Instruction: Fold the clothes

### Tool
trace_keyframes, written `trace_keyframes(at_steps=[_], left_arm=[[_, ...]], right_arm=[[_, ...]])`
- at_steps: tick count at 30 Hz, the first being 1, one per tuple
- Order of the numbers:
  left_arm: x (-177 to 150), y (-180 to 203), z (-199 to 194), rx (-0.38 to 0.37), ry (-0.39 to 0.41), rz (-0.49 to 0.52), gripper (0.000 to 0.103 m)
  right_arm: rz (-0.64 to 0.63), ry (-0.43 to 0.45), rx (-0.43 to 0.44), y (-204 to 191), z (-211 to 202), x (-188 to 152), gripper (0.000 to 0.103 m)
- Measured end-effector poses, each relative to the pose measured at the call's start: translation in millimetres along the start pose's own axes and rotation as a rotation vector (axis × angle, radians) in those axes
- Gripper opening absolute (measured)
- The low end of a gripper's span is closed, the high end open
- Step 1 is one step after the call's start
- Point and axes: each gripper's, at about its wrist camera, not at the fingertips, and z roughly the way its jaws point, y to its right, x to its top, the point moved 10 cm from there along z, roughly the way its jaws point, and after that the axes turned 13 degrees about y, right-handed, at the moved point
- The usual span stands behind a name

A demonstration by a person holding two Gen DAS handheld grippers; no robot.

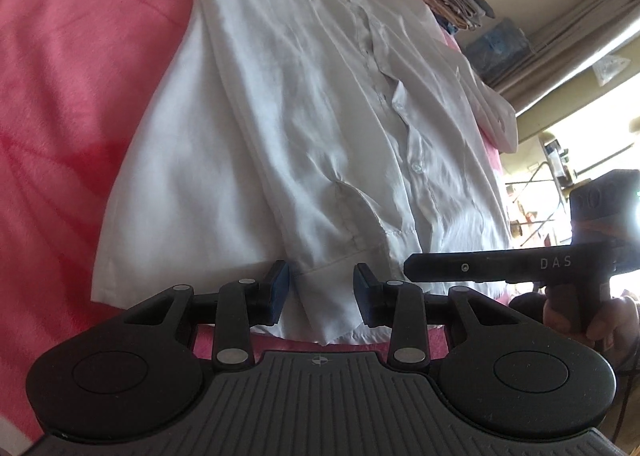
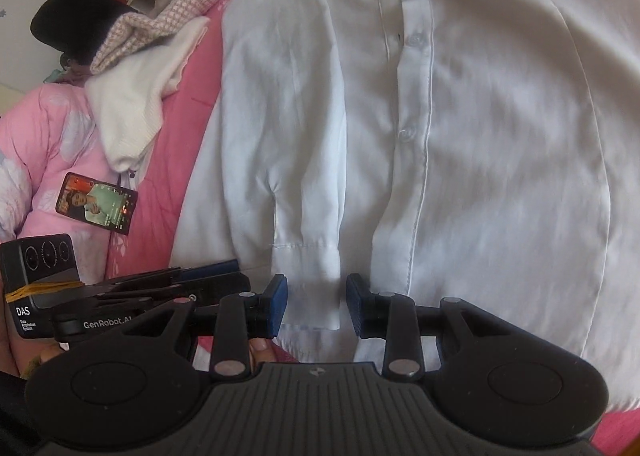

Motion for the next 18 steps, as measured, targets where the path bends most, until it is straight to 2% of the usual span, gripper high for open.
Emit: trace_keyframes(at_steps=[5, 7, 9, 11, 14, 18], left_arm=[[-3, -1, 4, -0.02, -0.009, -0.043, 0.035], [-2, 1, 4, -0.023, 0.004, -0.035, 0.031], [-1, 2, 2, -0.024, 0.018, -0.022, 0.02], [1, 4, 0, -0.032, 0.029, -0.009, 0.012], [8, 9, -7, -0.065, 0.052, -0.009, 0.008], [22, 21, -18, -0.149, 0.096, -0.036, 0.007]], right_arm=[[0.008, 0.002, -0.002, 0, 2, 0, 0.035], [-0.001, 0.007, 0.008, -4, 3, 0, 0.034], [-0.024, 0.013, 0.011, -8, 2, -1, 0.026], [-0.043, 0.022, 0.014, -12, 2, -1, 0.012], [-0.056, 0.04, 0.021, -18, 0, 3, 0.004], [-0.051, 0.079, 0.045, -28, -12, 21, 0.003]])
